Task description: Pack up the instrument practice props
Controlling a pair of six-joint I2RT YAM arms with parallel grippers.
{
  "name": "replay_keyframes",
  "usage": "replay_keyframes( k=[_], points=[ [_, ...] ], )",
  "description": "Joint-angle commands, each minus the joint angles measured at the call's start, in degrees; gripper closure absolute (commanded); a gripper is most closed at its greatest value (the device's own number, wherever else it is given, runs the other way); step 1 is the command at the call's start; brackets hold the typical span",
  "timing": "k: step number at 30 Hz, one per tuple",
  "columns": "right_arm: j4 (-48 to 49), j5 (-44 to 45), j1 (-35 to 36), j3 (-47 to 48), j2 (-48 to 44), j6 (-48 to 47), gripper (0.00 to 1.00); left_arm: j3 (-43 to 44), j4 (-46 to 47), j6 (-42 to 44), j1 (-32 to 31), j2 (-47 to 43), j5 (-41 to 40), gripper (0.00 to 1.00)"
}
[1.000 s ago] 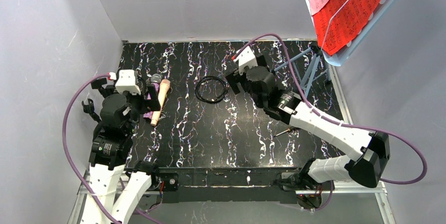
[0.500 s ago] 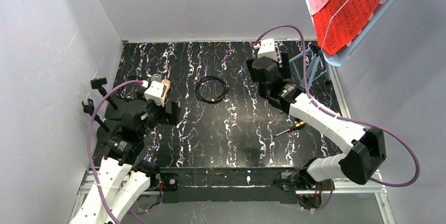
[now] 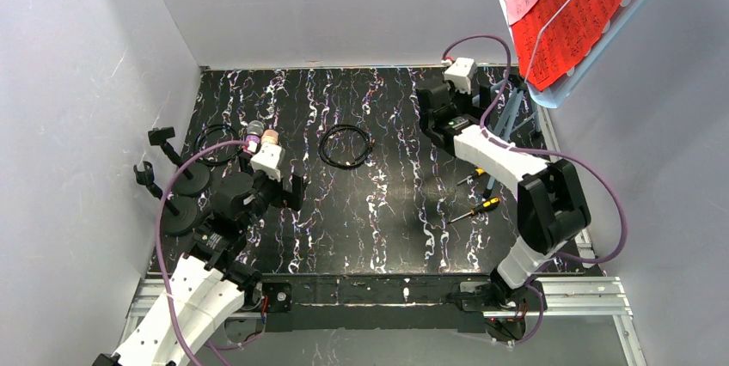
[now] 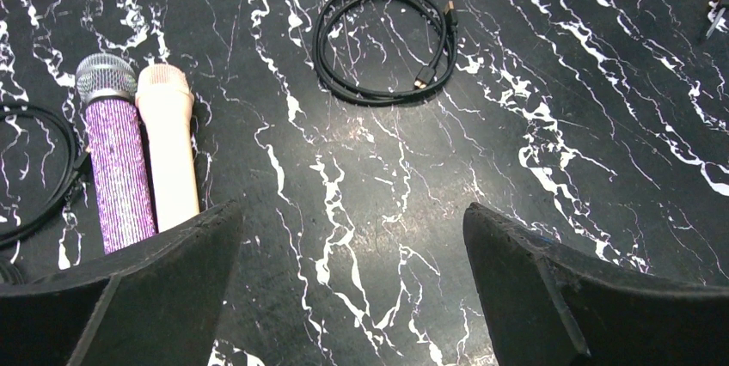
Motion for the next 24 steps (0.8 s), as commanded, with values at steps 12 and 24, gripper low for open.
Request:
replay_keyframes(
  k=[12, 24],
  points=[
    [19.59, 10.28, -7.36, 6.49, 11.31, 11.84, 0.20, -1.97, 3.01, 2.80, -3.67, -0.02, -1.42, 0.02],
    [26.17, 8.35, -9.16, 7.47, 17.13, 10.82, 0.42, -2.15, 3.33, 3.11, -4.73, 1.35, -1.68, 0.02]
  ],
)
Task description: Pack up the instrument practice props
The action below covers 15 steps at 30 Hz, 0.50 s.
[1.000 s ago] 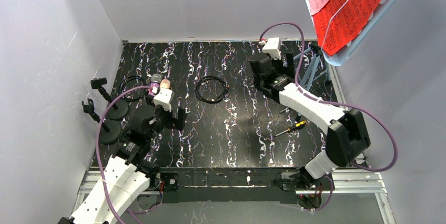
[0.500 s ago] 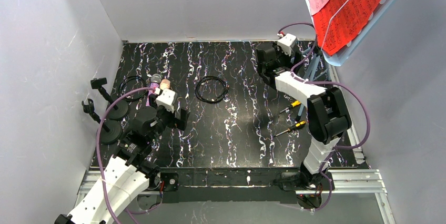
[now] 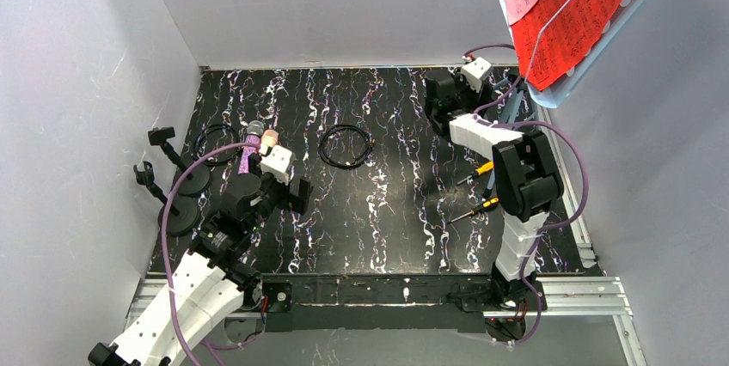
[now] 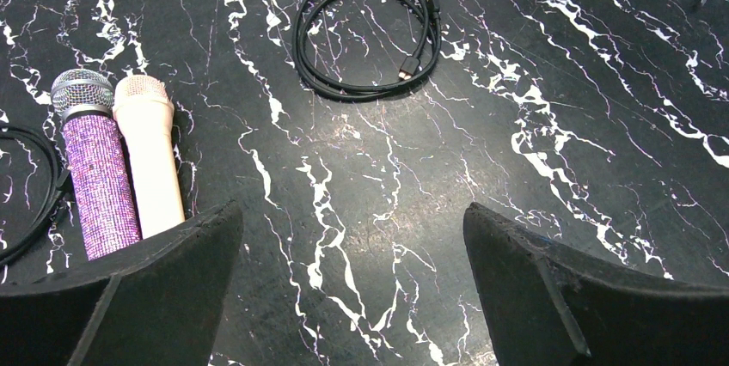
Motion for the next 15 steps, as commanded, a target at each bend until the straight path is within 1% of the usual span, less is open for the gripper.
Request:
replay_keyframes(
  k=[1, 4, 9, 12, 15],
  points=[
    [5.77, 0.96, -0.14, 1.62, 0.60, 0.18, 0.47, -0.46, 0.83, 0.85, -0.54, 0.23, -0.49, 0.02],
    [5.87, -2.59, -0.13, -0.47, -0.76, 0.97, 0.60, -0.55, 0.91, 0.83, -0.62, 0.29, -0.62, 0.02],
    [7.49, -9.40, 0.66, -4.97, -4.03, 0.89, 0.77, -0.64, 1.09, 1.04, -0.86, 0.12, -1.28, 0.02],
    [10.14, -13.38, 1.89, -6.95, -5.46, -1.62, 0.83, -0.73, 1.18, 1.09, -1.01, -0.02, -1.39, 0.02],
    [12.85, -16.43, 3.61, -8.33, -6.26, -4.49, 0.86, -0.73, 1.25, 1.16, -1.18, -0.23, -1.39, 0.02]
  ],
)
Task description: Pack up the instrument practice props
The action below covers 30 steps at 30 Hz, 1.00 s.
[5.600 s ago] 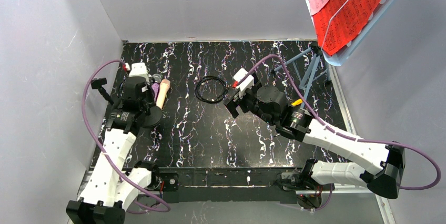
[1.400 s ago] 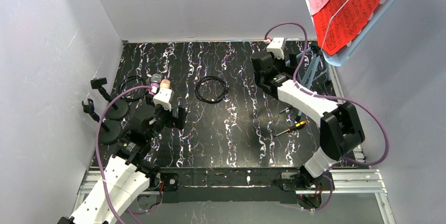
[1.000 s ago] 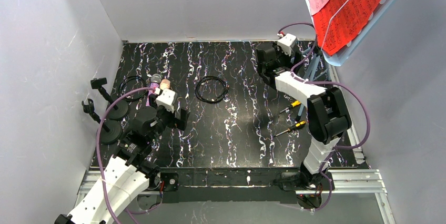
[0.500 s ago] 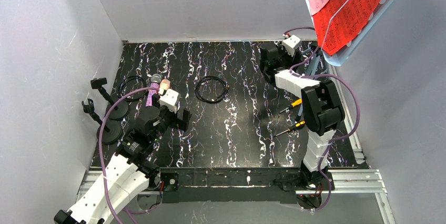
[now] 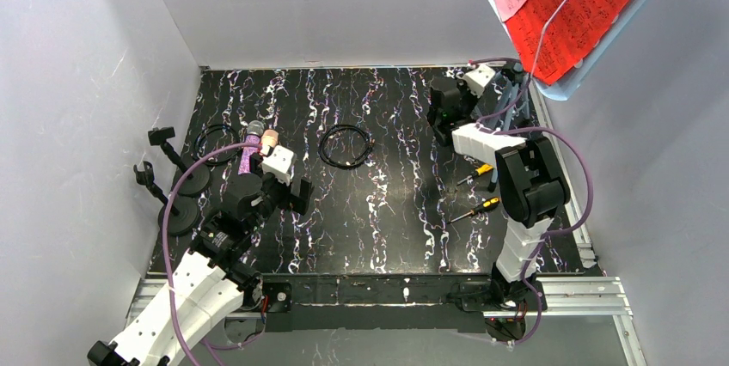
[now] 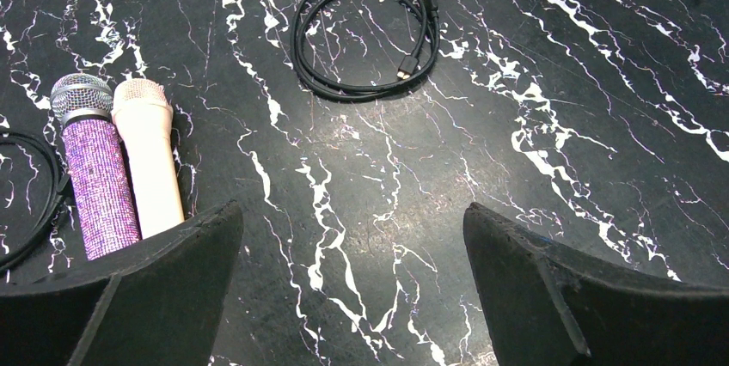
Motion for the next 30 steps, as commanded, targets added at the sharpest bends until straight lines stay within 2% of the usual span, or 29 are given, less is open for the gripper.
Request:
replay_keyframes(
  k=[1, 15, 30],
  points=[
    [3.10, -7.70, 4.06, -2.17, -3.49, -9.10, 0.86, -0.66, 0.83, 0.73, -0.54, -0.57, -0.91, 0.02],
    [4.11, -20.58, 10.67, -4.55, -5.55, -7.52, 0.94, -0.83, 0.92, 1.07, -0.72, -1.90, -1.19, 0.02],
    [7.38, -40.25, 14.51, -11.04, -9.16, -8.38, 0.95, -0.93, 1.04, 1.15, -0.89, -2.48, -1.12, 0.02]
  ],
)
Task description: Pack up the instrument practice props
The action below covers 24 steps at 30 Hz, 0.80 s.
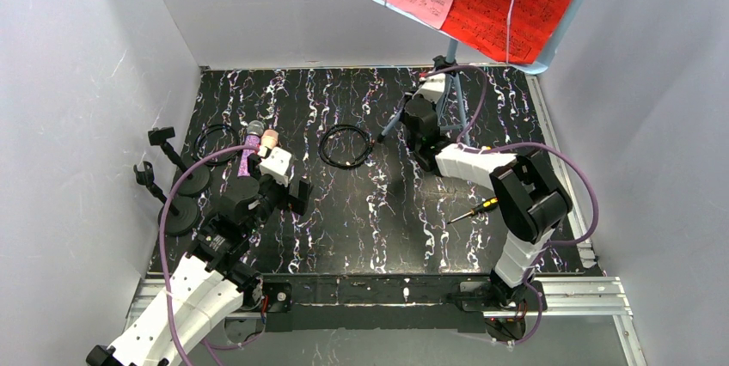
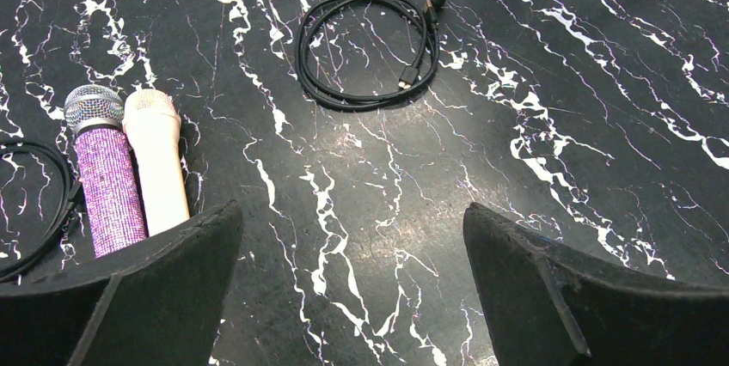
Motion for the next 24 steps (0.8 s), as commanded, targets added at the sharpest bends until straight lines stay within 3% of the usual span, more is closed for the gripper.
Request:
replay_keyframes(
  k=[1, 12, 19, 24],
  points=[
    [-1.43, -10.40, 1.67, -2.28, -3.22, -4.11, 0.95, -0.82, 0.99, 0.71, -0.35, -0.53, -0.50, 0.02],
    [-4.33, -19.96, 1.99, -8.60, -8.79, -4.56, 0.93, -0.64, 0.72, 0.58, -0.45, -0.44, -0.73, 0.02],
    [-7.45, -21.14, 1.98, -9.14, -11.60, -6.24, 0.83, -0.02, -0.07, 0.14, -0.48, -0.08, -0.30, 0.02],
    [-10.03, -21.39, 1.98, -8.88, -12.72, -7.18, 0.70, 1.97, -2.51, -1.75, -0.44, 0.60, 0.74, 0.02]
  ],
)
